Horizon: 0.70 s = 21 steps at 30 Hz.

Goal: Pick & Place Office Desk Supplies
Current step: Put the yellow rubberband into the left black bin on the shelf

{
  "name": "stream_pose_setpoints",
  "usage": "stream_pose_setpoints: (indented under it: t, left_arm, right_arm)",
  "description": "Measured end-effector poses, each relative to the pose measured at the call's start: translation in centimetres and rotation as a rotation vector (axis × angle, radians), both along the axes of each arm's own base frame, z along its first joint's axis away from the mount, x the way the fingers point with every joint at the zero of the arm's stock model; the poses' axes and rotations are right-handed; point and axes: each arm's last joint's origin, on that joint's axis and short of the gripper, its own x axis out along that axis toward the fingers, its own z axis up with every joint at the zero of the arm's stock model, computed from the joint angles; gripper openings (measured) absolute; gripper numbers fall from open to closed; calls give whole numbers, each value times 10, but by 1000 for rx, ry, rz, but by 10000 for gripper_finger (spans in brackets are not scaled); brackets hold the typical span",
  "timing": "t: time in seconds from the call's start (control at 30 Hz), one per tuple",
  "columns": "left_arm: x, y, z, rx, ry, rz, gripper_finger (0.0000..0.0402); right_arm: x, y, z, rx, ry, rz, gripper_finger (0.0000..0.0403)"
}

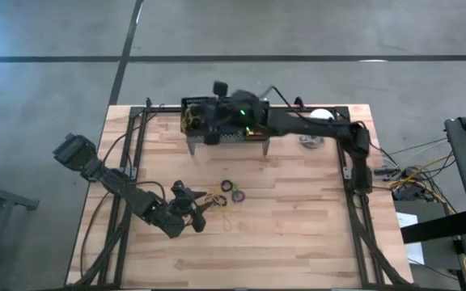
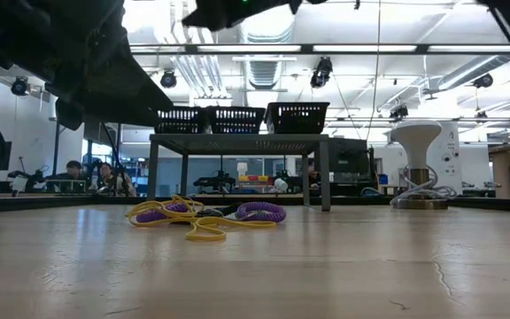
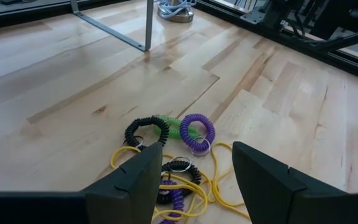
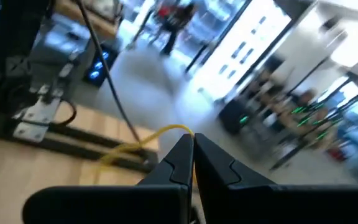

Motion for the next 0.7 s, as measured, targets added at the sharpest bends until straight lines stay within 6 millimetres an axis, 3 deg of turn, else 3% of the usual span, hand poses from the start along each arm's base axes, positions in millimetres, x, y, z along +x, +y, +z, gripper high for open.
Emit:
stream_pose_setpoints:
  t: [0.27,0.47,0.7]
  left_arm:
    - [0,0,0,0,-2,3,199]
    - [0,0,0,-12,-8,10,199]
    - [0,0,0,-21,-12,14,199]
  right_arm:
    - [24,-40,-17,157,239,-2,8]
    - [32,-50,-25,181,357,-19,8]
    - [24,-54,-29,225,408,-47,8]
